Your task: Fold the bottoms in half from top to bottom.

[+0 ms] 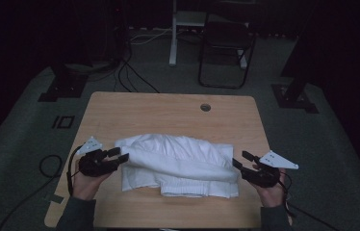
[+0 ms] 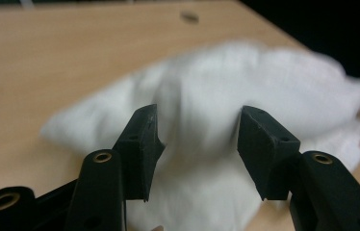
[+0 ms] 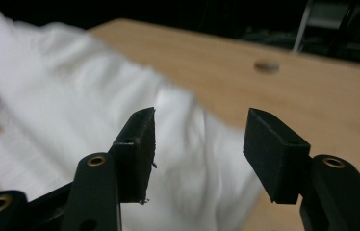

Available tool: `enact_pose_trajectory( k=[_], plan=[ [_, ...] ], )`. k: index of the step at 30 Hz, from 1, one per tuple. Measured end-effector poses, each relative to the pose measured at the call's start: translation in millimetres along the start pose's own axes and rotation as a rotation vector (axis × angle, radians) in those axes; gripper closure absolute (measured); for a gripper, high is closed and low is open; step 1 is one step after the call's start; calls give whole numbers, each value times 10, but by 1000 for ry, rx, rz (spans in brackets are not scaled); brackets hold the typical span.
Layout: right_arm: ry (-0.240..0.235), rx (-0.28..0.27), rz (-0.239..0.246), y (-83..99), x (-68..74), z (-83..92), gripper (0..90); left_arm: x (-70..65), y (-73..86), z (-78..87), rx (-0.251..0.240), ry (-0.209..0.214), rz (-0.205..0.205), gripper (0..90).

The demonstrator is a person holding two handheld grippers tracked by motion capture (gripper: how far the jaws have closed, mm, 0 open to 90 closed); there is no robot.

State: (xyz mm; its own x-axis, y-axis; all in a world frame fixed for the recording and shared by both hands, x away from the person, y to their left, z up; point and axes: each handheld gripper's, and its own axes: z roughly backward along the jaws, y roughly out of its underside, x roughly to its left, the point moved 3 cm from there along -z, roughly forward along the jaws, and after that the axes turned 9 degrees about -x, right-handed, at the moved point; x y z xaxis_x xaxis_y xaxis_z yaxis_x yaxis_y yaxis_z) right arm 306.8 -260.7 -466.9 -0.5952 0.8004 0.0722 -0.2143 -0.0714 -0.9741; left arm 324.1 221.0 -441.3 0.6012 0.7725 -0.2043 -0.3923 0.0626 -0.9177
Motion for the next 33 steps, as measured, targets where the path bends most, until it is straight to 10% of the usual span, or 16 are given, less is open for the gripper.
enact_pose_trajectory(
  k=[6, 14, 20, 27, 33],
  plan=[
    [21, 115, 31, -94, 128, -517, 459, -112, -182, -310, 38, -30, -50, 496],
    [0, 260, 7, 176, 324, -1022, 482, -352, 371, -1008, 265, 23, -56, 518],
    [6, 341, 72, 613, 525, -897, 505, -456, 772, -932, 327, 31, -81, 526],
    [21, 303, 72, 701, 675, -614, 508, -530, 942, -719, 304, 8, -108, 536],
    [28, 345, 138, 821, 732, -768, 520, -506, 999, -843, 299, -41, -142, 561]
  ],
)
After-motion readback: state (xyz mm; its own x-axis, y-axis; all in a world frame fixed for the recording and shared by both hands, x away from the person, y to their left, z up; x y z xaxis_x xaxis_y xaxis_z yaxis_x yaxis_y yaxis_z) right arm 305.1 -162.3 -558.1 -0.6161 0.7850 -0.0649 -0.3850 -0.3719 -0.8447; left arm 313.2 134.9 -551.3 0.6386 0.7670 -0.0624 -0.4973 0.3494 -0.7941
